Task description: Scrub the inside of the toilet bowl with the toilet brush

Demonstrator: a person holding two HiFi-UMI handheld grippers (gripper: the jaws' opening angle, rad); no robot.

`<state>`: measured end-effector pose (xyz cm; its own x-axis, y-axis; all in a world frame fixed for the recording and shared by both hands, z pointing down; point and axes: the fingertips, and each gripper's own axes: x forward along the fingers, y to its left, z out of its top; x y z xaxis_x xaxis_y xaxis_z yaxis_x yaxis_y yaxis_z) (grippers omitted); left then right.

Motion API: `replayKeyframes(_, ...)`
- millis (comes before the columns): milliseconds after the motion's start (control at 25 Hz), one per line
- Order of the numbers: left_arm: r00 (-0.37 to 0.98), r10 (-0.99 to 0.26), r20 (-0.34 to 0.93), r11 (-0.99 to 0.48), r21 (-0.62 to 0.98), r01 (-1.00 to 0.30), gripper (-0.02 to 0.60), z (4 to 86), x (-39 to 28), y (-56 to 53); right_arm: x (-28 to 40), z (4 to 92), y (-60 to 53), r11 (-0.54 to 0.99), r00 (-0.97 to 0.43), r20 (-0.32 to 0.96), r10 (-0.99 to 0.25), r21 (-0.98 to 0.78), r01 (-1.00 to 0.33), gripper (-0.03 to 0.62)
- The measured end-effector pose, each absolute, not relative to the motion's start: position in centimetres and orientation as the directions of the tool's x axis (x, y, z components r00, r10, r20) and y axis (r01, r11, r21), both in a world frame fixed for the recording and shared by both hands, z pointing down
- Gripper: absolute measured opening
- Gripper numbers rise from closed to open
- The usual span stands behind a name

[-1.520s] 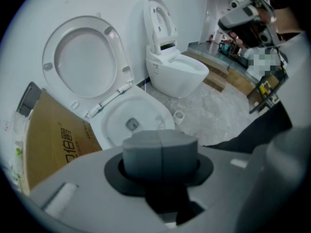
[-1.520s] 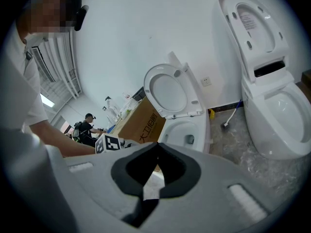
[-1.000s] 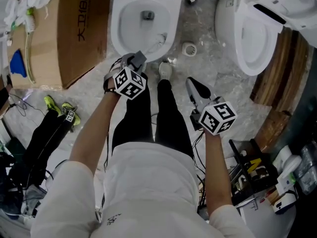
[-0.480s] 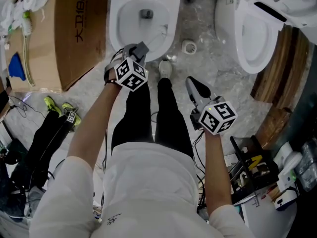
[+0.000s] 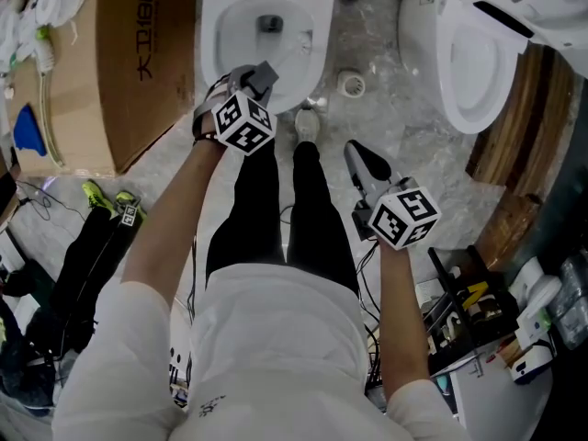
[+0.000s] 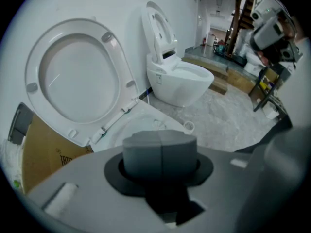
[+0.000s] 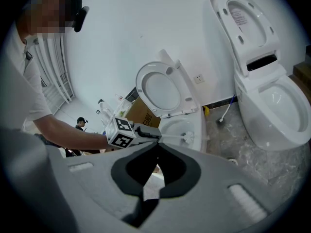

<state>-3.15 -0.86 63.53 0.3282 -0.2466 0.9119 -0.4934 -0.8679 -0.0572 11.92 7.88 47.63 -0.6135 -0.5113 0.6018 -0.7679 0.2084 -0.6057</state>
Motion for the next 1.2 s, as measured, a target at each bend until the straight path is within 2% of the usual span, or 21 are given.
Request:
replayKeyframes(560,0.331,-0.3,0.895,-0.866,-0.109,-0.489,0.149,63.9,-3.5,-5.9,10.8,48.3,7.3,0.187,-0.605,0.615,-0.505,-0.607,-0.773,0.0)
replayKeyframes(1200,0.287,-0.353,0.891,-0.832,-0.158,-0.532,0.147,63.6,-8.3,-10.9,9.2,48.7,6.1,0.187,-0.606,0.621,-0.497,-0.605,-0.774,0.0)
